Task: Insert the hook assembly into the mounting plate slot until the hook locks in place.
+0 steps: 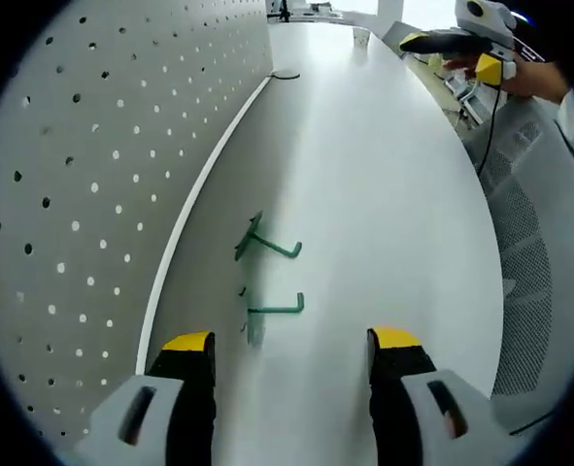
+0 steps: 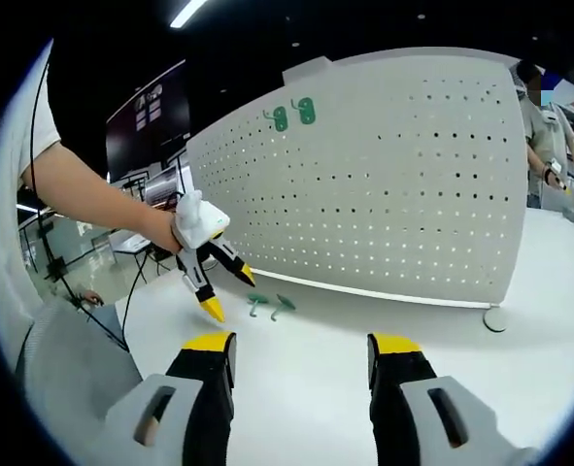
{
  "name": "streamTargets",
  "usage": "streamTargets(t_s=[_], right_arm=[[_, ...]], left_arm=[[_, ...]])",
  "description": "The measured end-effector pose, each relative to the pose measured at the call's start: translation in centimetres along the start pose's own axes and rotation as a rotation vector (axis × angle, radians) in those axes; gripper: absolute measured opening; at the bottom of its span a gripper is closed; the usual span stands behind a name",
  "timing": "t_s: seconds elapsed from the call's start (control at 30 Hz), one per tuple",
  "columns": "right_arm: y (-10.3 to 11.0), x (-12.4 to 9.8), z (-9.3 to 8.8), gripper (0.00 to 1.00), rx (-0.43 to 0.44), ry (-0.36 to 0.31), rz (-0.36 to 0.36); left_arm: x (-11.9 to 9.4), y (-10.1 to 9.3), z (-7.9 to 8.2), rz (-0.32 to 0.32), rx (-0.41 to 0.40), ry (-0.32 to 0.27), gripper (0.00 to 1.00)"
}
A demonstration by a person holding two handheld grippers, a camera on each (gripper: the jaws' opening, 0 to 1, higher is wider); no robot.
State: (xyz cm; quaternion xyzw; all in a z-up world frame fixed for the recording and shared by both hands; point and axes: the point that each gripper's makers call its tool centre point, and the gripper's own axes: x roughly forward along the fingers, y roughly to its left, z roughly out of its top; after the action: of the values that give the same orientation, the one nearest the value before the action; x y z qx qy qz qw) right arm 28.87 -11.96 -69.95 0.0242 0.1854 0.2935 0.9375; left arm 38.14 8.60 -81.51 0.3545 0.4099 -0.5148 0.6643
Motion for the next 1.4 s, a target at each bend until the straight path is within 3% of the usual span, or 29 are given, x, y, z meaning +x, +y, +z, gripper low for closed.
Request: streamTargets(t_s=[0.83,1.07,1.4], right_arm=[[-0.4,0.0,-0.2,0.51,0.018,-0.002,-0.007],[-0.5,-0.1,-0.1,0.50,0.027,-0.006,-0.011],[-0.4,-0.1,0.1,0.49,0.039,-0.011,-0.004]], left_arm=[[1.6,0.7,-0.3,-0.031,0.063,0.038,0.60],[1.7,0.9,-0.7,-0.055,0.009,0.023,0.60],[1.7,1.3,-0.3,-0.054,0.018,0.011,0.54]])
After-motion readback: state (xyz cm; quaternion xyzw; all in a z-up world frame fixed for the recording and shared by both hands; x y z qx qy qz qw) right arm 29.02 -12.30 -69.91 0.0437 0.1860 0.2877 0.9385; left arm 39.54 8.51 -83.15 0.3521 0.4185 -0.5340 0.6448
